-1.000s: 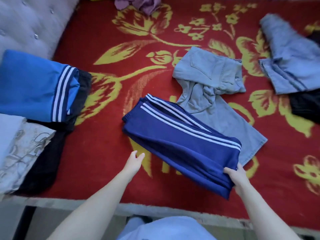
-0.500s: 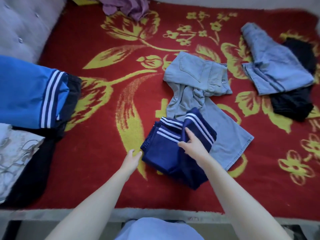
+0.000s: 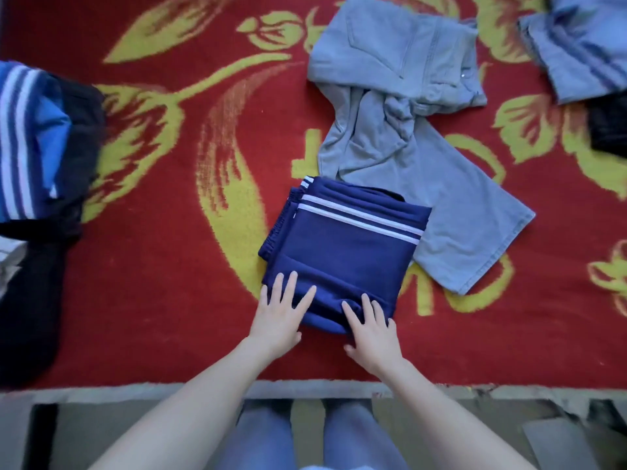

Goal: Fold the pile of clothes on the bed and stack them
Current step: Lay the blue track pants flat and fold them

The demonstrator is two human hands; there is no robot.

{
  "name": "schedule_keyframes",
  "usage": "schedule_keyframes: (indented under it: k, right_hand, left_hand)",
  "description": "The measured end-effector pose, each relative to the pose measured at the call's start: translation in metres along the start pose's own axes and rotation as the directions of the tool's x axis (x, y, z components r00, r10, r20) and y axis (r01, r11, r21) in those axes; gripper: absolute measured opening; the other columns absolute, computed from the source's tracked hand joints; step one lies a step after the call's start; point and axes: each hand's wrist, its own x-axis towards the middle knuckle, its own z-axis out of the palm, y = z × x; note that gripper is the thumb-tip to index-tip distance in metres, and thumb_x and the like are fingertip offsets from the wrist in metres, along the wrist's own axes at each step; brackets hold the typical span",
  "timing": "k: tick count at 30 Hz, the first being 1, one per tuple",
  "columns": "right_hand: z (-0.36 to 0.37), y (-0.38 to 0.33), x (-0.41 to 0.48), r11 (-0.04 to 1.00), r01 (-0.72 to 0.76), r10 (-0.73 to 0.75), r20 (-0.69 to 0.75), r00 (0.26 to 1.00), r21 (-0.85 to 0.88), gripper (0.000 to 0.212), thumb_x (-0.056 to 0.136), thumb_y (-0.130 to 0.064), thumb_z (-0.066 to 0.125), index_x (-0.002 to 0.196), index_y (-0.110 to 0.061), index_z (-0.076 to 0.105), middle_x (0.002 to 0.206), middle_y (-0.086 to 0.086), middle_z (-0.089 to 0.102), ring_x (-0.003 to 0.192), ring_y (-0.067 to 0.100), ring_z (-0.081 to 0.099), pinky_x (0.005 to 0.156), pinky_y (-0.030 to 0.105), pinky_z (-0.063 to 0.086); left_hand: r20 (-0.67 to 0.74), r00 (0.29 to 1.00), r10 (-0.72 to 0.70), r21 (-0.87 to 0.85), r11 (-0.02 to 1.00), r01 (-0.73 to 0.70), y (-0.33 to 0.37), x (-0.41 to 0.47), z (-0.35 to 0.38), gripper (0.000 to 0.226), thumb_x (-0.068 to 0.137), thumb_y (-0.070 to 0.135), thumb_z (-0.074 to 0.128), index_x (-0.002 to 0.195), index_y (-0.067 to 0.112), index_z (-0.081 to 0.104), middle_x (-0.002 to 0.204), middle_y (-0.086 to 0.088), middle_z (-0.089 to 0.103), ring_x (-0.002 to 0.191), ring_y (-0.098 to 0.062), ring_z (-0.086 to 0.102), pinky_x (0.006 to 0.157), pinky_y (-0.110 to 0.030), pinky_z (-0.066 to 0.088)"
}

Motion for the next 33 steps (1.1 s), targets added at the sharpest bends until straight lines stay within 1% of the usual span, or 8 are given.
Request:
schedule_keyframes:
  k: [2,4,10,13,18,25,28,33]
  right_hand:
    - [0.020,0.005,0.014,1.000,-0.004,0.001,-0.117,0.993,-0.026,0.101,0.045,-0.038,0.089,0.136,-0.023,0.048,0.142,0.023,0.041,0.126,0.037,0.046,0.089,0.058,0.044]
    - [0.033,0.011,0.025,1.000,-0.008,0.003,-0.181,0.983,-0.029,0.106,0.022,-0.032,0.093,0.123,-0.023,0.061,0.124,0.021,0.059,0.112,0.038,0.058,0.074,0.059,0.050]
    - [0.050,0.030,0.053,0.995,0.059,-0.088,-0.450,0.889,-0.077,0.107,0.042,-0.034,0.091,0.134,-0.028,0.036,0.137,0.021,0.034,0.125,0.038,0.033,0.082,0.063,0.044]
    - [0.047,0.038,0.065,0.996,0.054,-0.084,-0.579,0.811,-0.068,0.099,0.050,-0.025,0.087,0.134,-0.028,0.036,0.136,0.022,0.034,0.123,0.036,0.035,0.083,0.057,0.045]
    - [0.042,0.041,0.084,0.997,0.067,-0.077,-0.673,0.736,-0.041,0.065,0.070,-0.008,0.051,0.132,-0.026,0.038,0.125,0.026,0.052,0.113,0.035,0.041,0.067,0.045,0.051]
    - [-0.002,0.047,0.074,0.969,0.212,-0.243,-0.670,0.701,-0.129,0.064,0.062,-0.001,0.045,0.123,-0.021,0.043,0.082,0.008,0.064,0.063,0.031,0.058,0.031,0.026,0.037]
    - [-0.027,0.044,0.059,0.957,0.235,-0.291,-0.616,0.732,-0.173,0.093,0.038,0.006,0.078,0.121,-0.021,0.046,0.082,0.008,0.064,0.061,0.030,0.056,0.030,0.026,0.036]
    - [-0.082,0.013,0.039,0.858,0.383,-0.514,-0.583,0.630,-0.342,0.104,0.026,0.002,0.081,0.121,-0.021,0.045,0.084,0.008,0.065,0.075,0.025,0.040,0.036,0.027,0.043]
  left_hand:
    - [-0.035,0.999,0.023,0.118,0.993,-0.018,-0.003,0.014,0.019,0.109,0.027,0.033,0.093,0.130,0.025,0.056,0.136,-0.025,0.047,0.120,-0.045,0.049,0.085,-0.058,0.046]
    - [-0.113,0.992,0.054,0.170,0.985,-0.034,-0.014,0.030,0.035,0.106,0.030,0.019,0.090,0.130,0.023,0.054,0.134,-0.024,0.048,0.118,-0.043,0.049,0.082,-0.059,0.047]
    - [-0.484,0.841,0.240,0.334,0.939,-0.076,-0.051,0.079,0.045,0.093,0.053,0.027,0.077,0.136,0.027,0.035,0.141,-0.017,0.030,0.127,-0.039,0.031,0.100,-0.059,0.024]
    - [-0.570,0.766,0.299,0.364,0.927,-0.091,-0.062,0.103,0.038,0.065,0.073,0.026,0.056,0.136,0.029,0.037,0.141,-0.016,0.034,0.124,-0.046,0.036,0.097,-0.061,0.030]
    - [-0.522,0.834,0.180,0.181,0.979,-0.097,-0.074,0.121,0.036,0.086,0.059,0.021,0.076,0.135,0.022,0.036,0.142,-0.018,0.038,0.101,-0.054,0.055,0.075,-0.054,0.049]
    - [-0.530,0.842,0.101,-0.095,0.979,-0.178,-0.074,0.115,0.011,0.076,0.048,-0.001,0.082,0.111,0.022,0.047,0.123,-0.018,0.055,0.058,-0.033,0.053,0.050,-0.039,0.052]
    - [-0.547,0.837,0.023,-0.137,0.984,-0.117,-0.073,0.090,-0.008,0.072,0.047,-0.004,0.080,0.104,0.023,0.045,0.118,-0.008,0.044,0.052,-0.031,0.048,0.043,-0.037,0.049]
    - [-0.557,0.802,-0.218,-0.211,0.970,0.117,-0.089,0.014,-0.025,0.082,0.033,0.007,0.084,0.102,0.026,0.046,0.109,-0.006,0.058,0.050,-0.025,0.050,0.041,-0.030,0.047]
